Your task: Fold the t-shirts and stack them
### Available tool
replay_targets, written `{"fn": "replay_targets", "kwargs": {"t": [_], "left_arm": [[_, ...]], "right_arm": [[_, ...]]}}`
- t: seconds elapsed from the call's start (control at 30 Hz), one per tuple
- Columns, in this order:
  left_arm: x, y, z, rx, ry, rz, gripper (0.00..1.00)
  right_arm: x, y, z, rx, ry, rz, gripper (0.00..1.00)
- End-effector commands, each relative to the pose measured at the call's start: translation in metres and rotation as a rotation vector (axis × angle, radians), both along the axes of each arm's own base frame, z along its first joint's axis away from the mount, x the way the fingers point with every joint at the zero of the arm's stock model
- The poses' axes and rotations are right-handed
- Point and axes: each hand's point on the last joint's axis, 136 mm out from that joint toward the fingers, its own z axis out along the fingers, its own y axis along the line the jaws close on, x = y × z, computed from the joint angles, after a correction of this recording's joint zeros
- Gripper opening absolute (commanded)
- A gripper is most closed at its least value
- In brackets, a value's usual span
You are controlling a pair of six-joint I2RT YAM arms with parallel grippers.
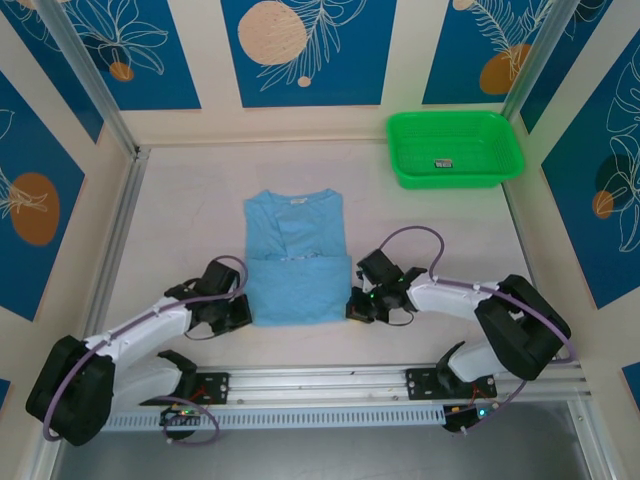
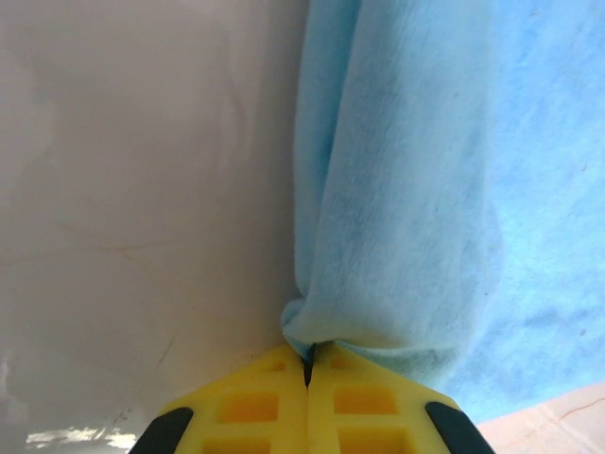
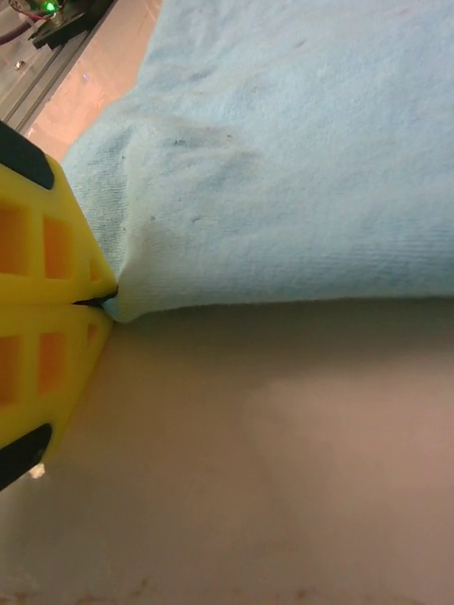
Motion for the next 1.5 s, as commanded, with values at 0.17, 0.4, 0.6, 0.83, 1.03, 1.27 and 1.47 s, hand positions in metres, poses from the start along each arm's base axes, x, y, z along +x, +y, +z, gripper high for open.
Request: {"fn": "replay_targets", "kwargs": {"t": [0.17, 0.4, 0.6, 0.83, 1.03, 1.27, 1.47], "left_arm": [[-0.032, 0.004, 0.008, 0.056, 0.016, -0.086, 0.0], [-0.07, -0.013, 0.032, -0.059, 0.086, -0.135, 0.0], [-0.053, -0.039, 0.087, -0.215, -0.007, -0.127, 0.0], [0.015, -0.062, 0.15, -0.222, -0.179, -0.13, 0.0], [0.083, -0.059, 0.166, -0.198, -0.237, -0.051, 0.0], [0.168, -0.042, 0.159, -0.214, -0.257, 0.094, 0.0], [0.261, -0.039, 0.124, -0.24, -0.201, 0.186, 0.12]], "right_arm": [[-0.05, -0.039, -0.001, -0.138, 0.058, 0.043, 0.0], [-0.087, -0.056, 0.018, -0.093, 0.071, 0.061, 0.0], [-0.067, -0.057, 0.06, -0.032, -0.049, 0.01, 0.0], [-0.005, -0.048, 0.114, 0.083, -0.173, -0.071, 0.0], [0.064, -0.044, 0.147, 0.126, -0.228, -0.098, 0.0], [0.154, -0.044, 0.145, 0.116, -0.182, -0.164, 0.0], [0.242, -0.046, 0.114, 0.088, -0.093, -0.26, 0.02]]}}
